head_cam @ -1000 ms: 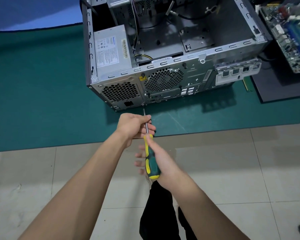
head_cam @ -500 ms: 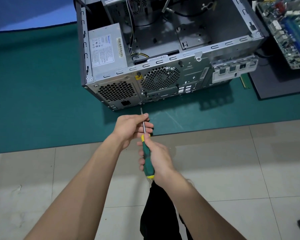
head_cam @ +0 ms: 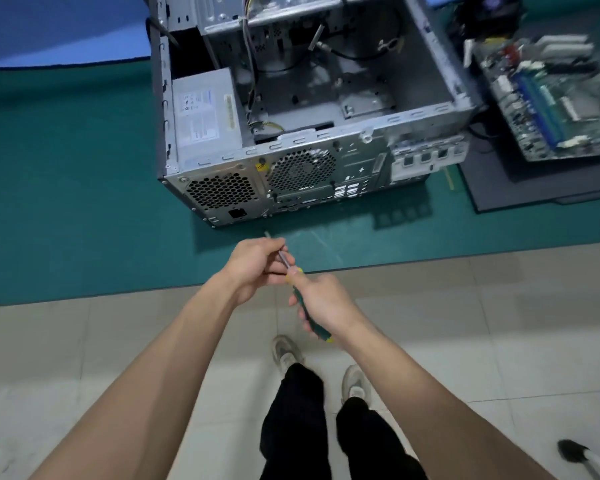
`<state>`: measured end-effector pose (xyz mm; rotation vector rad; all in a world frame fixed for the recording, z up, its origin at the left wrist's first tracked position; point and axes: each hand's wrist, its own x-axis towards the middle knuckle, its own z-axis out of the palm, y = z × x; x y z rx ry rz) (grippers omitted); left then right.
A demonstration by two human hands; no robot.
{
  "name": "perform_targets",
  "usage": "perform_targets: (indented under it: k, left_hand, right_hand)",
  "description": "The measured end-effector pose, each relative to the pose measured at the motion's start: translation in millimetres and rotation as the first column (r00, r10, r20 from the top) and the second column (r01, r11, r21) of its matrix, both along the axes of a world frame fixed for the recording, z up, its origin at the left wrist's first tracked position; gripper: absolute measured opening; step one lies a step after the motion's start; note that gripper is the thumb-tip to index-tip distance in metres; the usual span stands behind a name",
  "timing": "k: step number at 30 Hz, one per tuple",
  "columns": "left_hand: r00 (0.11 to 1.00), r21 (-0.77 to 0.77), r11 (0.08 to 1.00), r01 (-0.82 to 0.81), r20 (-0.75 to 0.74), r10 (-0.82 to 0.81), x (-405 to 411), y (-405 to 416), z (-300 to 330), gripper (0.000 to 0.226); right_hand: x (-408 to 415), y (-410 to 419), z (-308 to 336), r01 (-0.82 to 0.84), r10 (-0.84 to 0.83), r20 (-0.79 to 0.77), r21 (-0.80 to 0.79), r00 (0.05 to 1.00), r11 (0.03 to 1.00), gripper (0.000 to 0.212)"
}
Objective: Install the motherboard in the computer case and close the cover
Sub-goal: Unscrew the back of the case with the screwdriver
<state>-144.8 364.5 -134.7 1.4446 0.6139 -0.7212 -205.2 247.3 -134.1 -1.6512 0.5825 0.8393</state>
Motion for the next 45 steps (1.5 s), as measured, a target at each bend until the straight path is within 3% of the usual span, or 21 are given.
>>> perform_targets:
  k: [3,7,12,16,18,20,23,28,33,39,45]
  left_hand:
    - [0.997,-0.124,0.990,-0.075,-0.036,0.071,-2.4,-12.0,20.8,0.024]
    - [0.987,-0.247,0.958,-0.148,0.028,0.160,4.1,-26.9,65.0,0.032]
    - [0.972,-0.216,0.976,-0.018,0.225,0.068,24.3,-37.8,124.6,0.033]
    - [0.925,-0.173,0.981,0.084,0.379,-0.012,51.6,-57.3,173.2,0.027]
    - [0.885,-0.141,0.980,0.137,0.463,-0.057,66.7,-67.1,193.0,0.023]
    - [0.848,-0.112,0.975,0.193,0.518,-0.108,82.4,-76.1,206.4,0.021]
    - [0.829,-0.031,0.970,0.241,0.525,-0.190,107.7,-91.1,210.4,0.025]
    - [0.810,0.229,0.942,0.246,0.485,-0.330,152.3,-125.4,185.7,0.039]
    - [0.814,0.399,0.894,0.203,0.439,-0.381,199.2,-167.2,155.1,0.041]
    - [0.831,0.516,0.833,0.200,0.361,-0.423,238.5,-198.4,128.0,0.051]
    - [0.774,0.707,0.683,0.186,0.323,-0.544,248.8,-210.5,113.4,0.054]
  right_hand:
    - [10.2,-23.7,24.5,-0.193,0.221,0.090,-0.245,0.971,0.950,0.052]
    - [36.4,-56.1,82.1,-0.355,0.514,0.182,-0.533,0.838,0.768,0.050]
    - [70.7,-84.8,155.0,-0.327,0.703,0.217,-0.767,0.677,0.552,0.033]
    - [92.5,-101.7,188.3,-0.193,0.656,0.229,-0.841,0.719,0.505,0.021]
    - [102.2,-112.9,195.3,-0.077,0.521,0.285,-0.820,0.805,0.567,0.028]
    - [111.2,-128.3,197.5,0.038,0.328,0.356,-0.725,0.875,0.688,0.036]
    - [124.6,-154.1,191.9,0.164,0.137,0.425,-0.598,0.895,0.785,0.044]
    - [155.7,-196.3,160.9,0.273,-0.052,0.442,-0.455,0.896,0.847,0.044]
    - [200.6,-231.5,122.0,0.255,-0.121,0.373,-0.335,0.920,0.907,0.042]
    - [254.4,-246.4,82.0,0.145,-0.091,0.220,-0.241,0.971,0.960,0.038]
    - [294.8,-238.7,51.2,0.166,-0.119,0.204,-0.231,0.972,0.959,0.028]
